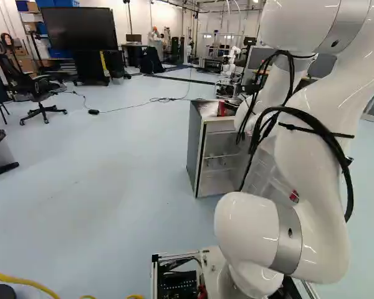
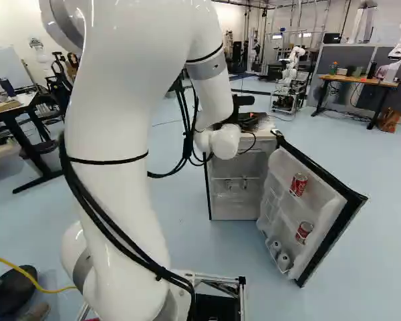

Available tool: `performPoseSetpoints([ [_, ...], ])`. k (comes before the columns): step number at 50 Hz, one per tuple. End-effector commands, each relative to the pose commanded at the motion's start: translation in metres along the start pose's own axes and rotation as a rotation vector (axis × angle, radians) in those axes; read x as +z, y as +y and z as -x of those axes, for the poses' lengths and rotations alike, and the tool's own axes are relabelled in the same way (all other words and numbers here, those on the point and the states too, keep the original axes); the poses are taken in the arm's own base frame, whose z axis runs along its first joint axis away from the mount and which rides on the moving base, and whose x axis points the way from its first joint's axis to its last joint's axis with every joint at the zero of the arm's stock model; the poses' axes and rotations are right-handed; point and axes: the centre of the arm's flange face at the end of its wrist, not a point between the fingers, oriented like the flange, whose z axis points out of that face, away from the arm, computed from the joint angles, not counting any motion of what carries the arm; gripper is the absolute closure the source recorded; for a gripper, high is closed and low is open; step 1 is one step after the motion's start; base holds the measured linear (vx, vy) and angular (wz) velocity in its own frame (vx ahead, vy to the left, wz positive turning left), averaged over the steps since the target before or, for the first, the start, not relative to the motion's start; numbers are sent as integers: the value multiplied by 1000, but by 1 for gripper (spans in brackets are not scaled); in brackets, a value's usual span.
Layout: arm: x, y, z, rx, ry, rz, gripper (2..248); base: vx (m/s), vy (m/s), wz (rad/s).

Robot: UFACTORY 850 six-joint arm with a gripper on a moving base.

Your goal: Grab a drink from the fridge

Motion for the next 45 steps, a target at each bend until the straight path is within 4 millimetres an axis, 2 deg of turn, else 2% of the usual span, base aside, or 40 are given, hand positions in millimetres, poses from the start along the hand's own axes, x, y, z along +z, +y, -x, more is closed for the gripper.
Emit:
performPoseSetpoints([
  [45,-48,73,-15,29,-254,223,3,0,0,0],
])
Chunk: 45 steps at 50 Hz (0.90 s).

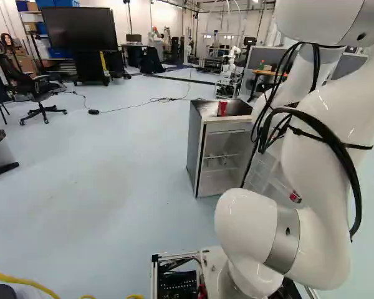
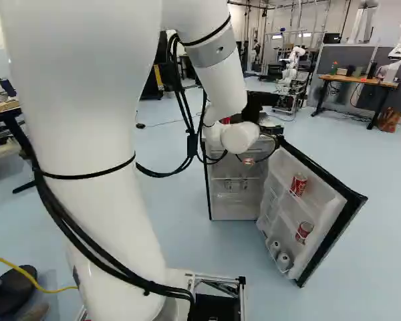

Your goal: Grab a drink from the fridge

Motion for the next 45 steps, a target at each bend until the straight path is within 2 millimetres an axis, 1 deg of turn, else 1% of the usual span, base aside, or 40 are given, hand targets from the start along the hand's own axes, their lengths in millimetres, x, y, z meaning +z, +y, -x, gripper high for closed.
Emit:
performPoseSetpoints([
  [23,-14,43,-6,61,-109,128,3,0,0,0],
  [45,-20,82,-17,134,-168,236,3,0,0,0],
])
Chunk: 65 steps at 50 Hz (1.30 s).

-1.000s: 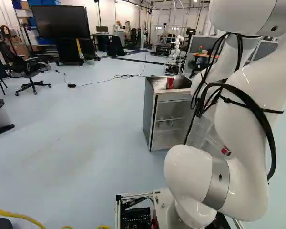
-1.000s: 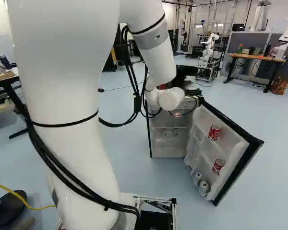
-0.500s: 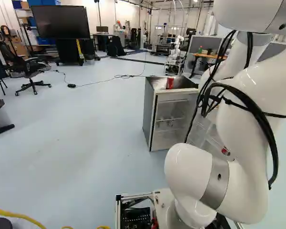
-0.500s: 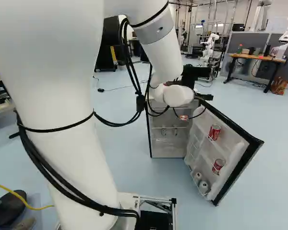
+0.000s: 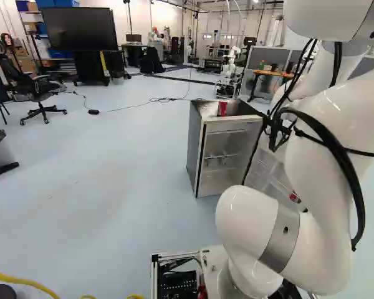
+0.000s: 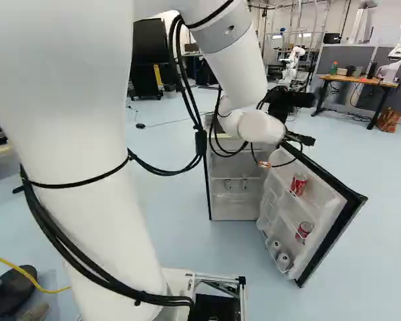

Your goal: Grab a drink from the fridge

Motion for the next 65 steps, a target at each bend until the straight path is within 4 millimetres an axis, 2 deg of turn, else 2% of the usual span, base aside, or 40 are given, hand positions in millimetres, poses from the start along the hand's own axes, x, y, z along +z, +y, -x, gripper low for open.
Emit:
performPoseSetpoints([
  [65,27,89,-56,244,-190,201,3,0,0,0],
])
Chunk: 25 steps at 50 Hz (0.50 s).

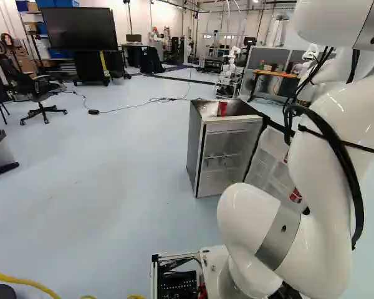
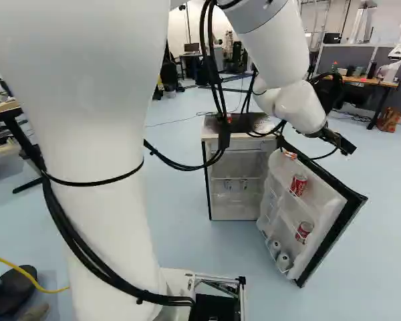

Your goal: Grab a drink from the fridge

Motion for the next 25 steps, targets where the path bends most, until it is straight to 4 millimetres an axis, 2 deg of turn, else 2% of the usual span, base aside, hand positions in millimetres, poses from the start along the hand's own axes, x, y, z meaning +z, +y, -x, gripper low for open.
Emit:
performPoseSetpoints([
  [25,33,21,-15,66,-102,40,3,0,0,0],
])
